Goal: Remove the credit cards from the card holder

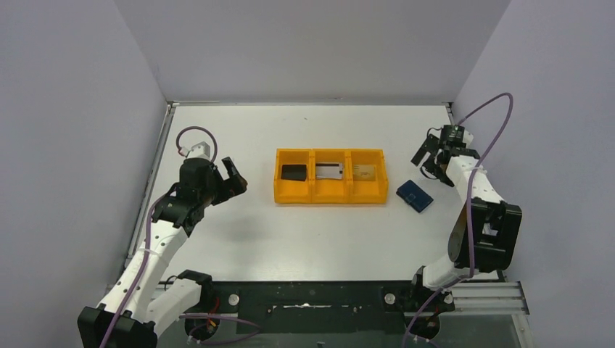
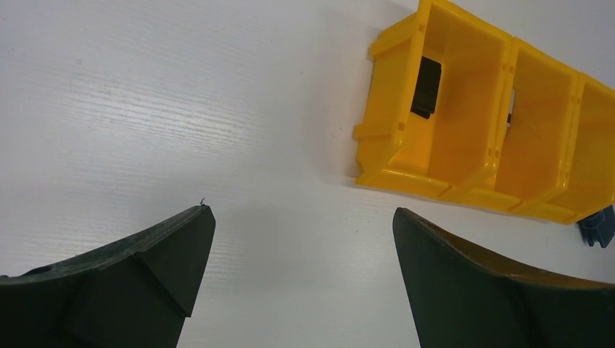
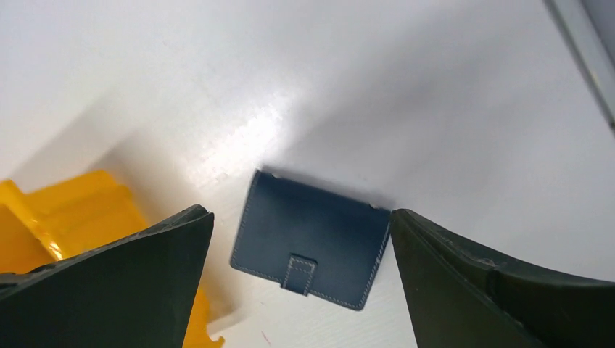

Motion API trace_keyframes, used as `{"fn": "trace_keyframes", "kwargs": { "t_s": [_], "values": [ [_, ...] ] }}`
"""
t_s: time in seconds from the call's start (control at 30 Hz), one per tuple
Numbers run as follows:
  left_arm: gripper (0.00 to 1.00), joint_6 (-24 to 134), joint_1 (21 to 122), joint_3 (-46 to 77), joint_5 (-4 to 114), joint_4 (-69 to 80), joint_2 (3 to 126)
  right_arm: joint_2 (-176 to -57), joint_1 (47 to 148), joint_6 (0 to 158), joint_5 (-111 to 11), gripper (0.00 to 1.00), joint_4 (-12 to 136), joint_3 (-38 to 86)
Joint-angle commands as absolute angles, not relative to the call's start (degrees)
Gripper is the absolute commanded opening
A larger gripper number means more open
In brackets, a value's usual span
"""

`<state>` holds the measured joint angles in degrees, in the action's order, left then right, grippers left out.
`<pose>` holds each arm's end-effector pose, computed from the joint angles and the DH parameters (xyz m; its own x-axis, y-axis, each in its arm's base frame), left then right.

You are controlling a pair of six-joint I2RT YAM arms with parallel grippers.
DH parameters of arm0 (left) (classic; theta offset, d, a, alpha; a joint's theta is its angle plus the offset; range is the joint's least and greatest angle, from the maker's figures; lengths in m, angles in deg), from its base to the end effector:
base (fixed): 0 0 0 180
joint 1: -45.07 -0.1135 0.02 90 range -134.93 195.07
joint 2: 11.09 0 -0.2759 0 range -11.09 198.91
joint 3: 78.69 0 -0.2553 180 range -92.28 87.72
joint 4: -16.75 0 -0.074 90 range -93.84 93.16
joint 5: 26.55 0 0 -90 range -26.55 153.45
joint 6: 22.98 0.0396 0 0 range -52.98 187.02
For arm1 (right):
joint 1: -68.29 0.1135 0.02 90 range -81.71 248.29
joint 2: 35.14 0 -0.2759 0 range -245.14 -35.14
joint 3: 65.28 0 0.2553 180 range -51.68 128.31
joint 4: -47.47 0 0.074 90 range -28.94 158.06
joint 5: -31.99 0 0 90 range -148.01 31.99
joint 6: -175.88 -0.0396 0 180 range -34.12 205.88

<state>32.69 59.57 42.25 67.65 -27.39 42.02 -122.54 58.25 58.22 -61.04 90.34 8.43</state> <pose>0.1919 -0.0466 0.2905 -0.6037 -0.4248 -0.6746 -0.1774 0.8966 -0.4059 0.3129 -0.0575 0.2339 -0.6336 0.5830 -0.5086 0.5610 0.7989 0.2167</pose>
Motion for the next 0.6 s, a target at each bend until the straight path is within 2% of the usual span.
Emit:
{"fn": "trace_keyframes", "kwargs": {
  "t_s": [0.0,0.13,0.23,0.57],
  "values": [
    [0.97,32.12,59.07,41.62,67.02,-24.44,40.83,-129.59,58.18,63.02,-61.52,0.98,92.78,17.98],
    [0.98,32.55,59.13,41.23,67.16,-24.70,40.52,-136.64,58.18,64.43,-60.48,0.96,94.32,21.43],
    [0.97,32.74,59.09,40.67,67.54,-25.38,40.34,-137.98,58.34,63.41,-59.34,0.93,93.33,19.44],
    [0.98,32.76,59.00,40.88,68.28,-25.67,39.18,-125.70,59.97,59.14,-56.34,0.87,87.33,-0.14]
  ]
}}
